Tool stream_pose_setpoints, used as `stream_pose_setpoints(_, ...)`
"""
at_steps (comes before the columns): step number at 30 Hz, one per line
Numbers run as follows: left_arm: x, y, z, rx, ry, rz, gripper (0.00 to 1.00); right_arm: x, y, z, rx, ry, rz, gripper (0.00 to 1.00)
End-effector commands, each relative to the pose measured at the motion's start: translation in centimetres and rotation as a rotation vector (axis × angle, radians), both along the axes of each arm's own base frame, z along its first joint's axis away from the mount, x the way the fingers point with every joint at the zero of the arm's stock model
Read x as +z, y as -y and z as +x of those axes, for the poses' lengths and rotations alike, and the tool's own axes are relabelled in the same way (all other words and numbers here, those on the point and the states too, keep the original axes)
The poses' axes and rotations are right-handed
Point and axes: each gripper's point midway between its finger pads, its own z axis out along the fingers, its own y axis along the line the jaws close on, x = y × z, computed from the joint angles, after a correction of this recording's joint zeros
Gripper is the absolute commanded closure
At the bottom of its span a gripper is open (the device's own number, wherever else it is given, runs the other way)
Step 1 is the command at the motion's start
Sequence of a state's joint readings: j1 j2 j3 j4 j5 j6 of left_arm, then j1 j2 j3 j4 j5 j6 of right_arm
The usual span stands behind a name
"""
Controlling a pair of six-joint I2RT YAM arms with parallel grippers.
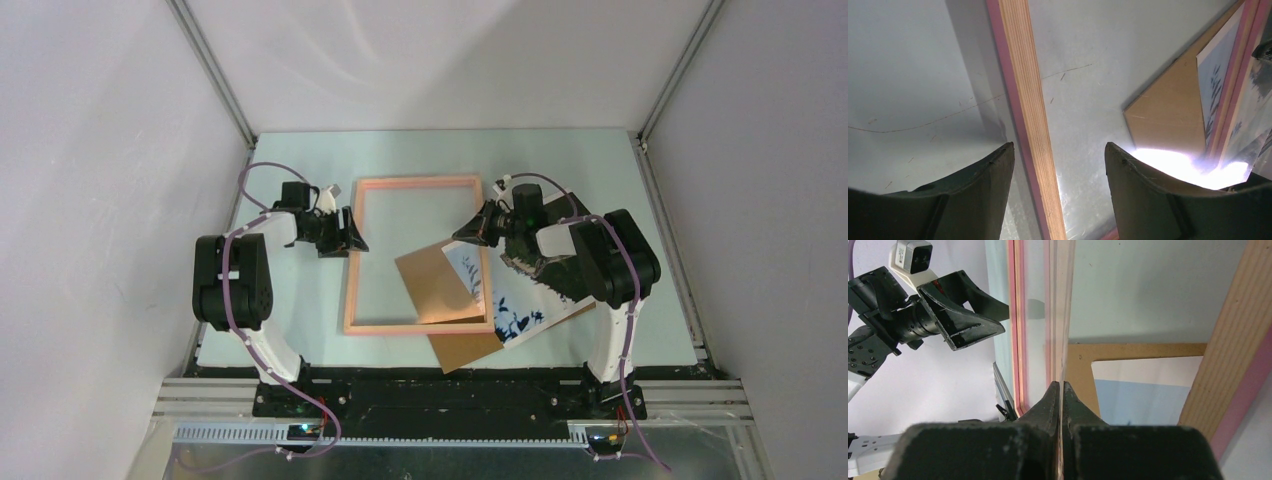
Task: Put the photo into the frame
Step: Place the photo frame item in the photo frame.
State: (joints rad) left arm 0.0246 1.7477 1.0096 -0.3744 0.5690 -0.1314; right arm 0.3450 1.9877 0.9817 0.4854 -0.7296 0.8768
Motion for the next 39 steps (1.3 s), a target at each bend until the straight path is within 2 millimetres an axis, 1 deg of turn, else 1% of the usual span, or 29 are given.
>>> stream_pose_setpoints(1,0.8,0.2,0.3,-0.015,0.049,0.011,0.29,1.8,-0.9,1.3,0.016,0.098,0.002,1.00)
stream_pose_setpoints(10,0.9,0.3,0.3,-0.019,0.054,0.011,0.29,1.5,-0.9,1.3,0.023,0.098,-0.014,1.00)
stream_pose_setpoints(16,1.3,0.0,0.5,-0.008,0.071,0.030,0.28,1.4,-0.9,1.4,0.024,0.098,-0.023,1.00)
stream_pose_setpoints(26,1.7,-1.3,1.7,0.026,0.105,0.111,0.24,0.9,-0.8,1.4,0.028,0.095,-0.041,1.00)
stream_pose_setpoints(30,2.4,-1.4,2.2,0.025,0.133,0.121,0.23,0.8,-0.8,1.4,0.030,0.095,-0.047,1.00)
stream_pose_setpoints(32,3.2,-1.5,2.6,0.015,0.163,0.128,0.23,0.7,-0.8,1.5,0.031,0.094,-0.048,1.00)
stream_pose_setpoints(34,4.0,-1.4,3.0,-0.006,0.196,0.129,0.22,0.6,-0.8,1.5,0.032,0.092,-0.051,1.00)
stream_pose_setpoints(35,4.5,-0.5,3.0,-0.042,0.218,0.134,0.22,0.6,-0.8,1.5,0.031,0.091,-0.052,1.00)
stream_pose_setpoints(38,5.4,0.5,3.2,-0.092,0.265,0.155,0.22,0.5,-0.9,1.6,0.031,0.091,-0.054,1.00)
stream_pose_setpoints(39,5.8,1.2,3.3,-0.111,0.282,0.162,0.21,0.5,-0.9,1.6,0.032,0.091,-0.054,1.00)
